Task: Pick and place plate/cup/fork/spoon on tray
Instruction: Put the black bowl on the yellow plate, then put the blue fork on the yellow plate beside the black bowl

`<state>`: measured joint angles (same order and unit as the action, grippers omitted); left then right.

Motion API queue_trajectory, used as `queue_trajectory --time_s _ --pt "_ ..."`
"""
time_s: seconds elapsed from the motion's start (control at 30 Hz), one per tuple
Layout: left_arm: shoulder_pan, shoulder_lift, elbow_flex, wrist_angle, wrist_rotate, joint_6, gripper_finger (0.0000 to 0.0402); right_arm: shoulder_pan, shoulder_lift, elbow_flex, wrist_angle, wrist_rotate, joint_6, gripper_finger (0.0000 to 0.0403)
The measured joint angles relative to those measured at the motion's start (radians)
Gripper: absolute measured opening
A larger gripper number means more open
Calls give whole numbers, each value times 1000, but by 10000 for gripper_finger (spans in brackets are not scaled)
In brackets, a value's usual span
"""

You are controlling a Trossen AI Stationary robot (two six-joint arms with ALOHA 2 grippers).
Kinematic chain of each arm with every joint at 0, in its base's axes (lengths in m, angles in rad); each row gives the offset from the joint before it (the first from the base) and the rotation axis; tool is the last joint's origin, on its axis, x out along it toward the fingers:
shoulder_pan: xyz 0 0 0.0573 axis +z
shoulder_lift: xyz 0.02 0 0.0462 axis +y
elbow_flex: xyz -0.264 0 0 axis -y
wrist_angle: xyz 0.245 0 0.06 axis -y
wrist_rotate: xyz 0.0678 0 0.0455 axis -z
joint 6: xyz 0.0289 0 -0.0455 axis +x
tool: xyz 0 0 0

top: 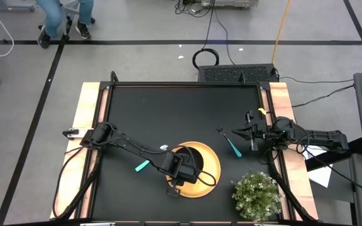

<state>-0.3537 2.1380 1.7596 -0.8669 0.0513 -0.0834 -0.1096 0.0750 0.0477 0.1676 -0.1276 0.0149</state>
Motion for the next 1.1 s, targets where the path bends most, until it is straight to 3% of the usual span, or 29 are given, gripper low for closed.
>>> queue_trajectory --time_s 0.87,1.1 --pt "0 -14 0 -4 -26 2 92 0 0 0 0 0 0 0" --pt "0 -14 1 -2 -26 -5 168 0 0 0 0 0 8 0"
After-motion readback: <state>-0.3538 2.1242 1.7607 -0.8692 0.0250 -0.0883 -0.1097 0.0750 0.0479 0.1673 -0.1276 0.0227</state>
